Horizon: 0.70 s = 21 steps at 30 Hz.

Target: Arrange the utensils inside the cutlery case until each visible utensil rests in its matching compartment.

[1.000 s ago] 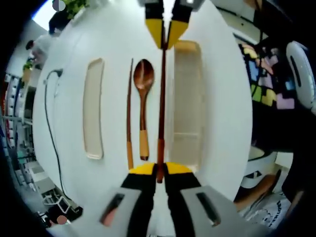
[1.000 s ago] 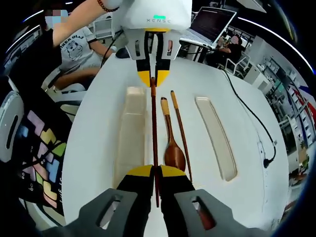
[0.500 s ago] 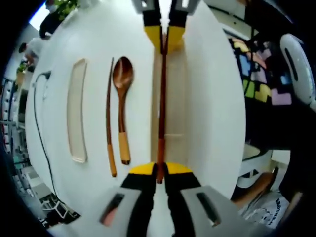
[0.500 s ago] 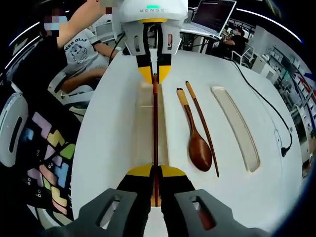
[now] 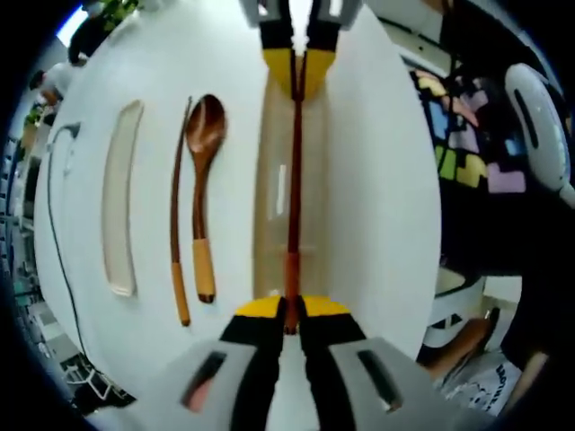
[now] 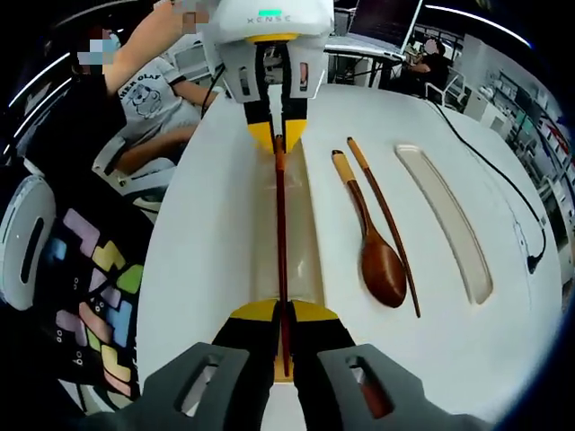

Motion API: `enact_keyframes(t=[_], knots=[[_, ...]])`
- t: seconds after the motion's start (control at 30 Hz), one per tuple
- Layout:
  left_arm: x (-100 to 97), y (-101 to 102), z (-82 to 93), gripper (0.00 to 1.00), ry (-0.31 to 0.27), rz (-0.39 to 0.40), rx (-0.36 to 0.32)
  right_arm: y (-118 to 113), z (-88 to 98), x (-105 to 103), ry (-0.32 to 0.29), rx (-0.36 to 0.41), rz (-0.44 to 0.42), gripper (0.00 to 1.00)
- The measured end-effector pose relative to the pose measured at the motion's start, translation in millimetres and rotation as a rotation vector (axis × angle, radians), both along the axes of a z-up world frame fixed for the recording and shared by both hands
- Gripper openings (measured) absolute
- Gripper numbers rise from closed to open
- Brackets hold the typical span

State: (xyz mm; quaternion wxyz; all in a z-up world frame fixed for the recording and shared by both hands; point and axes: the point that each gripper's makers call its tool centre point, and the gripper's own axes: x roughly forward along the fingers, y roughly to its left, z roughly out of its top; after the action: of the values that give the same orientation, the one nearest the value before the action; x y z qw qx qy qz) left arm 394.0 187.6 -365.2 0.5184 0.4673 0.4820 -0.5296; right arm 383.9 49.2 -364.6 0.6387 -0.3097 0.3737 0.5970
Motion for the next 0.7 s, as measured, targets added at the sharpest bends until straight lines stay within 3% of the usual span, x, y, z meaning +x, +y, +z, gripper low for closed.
enact_keyframes(t=[0.27,0.5,0.7], knots=[[-2.8,-1.8,-2.9,0.06,0.014,0.003,-0.012,-0.8,-2.9,-2.3,0.022,-0.002,-0.01,0.02],[-5.3,-6.7,0.6,0.07,0.028,-0.01,-0.033,4.8,5.5,-3.7,0.03,0.049,-0.029,0.08],[11.2,-12.0,23.0,0.09,-0.04,0.017,-0.08,5.1,26.6,7.1,-0.004,0.089,-0.048,0.09]])
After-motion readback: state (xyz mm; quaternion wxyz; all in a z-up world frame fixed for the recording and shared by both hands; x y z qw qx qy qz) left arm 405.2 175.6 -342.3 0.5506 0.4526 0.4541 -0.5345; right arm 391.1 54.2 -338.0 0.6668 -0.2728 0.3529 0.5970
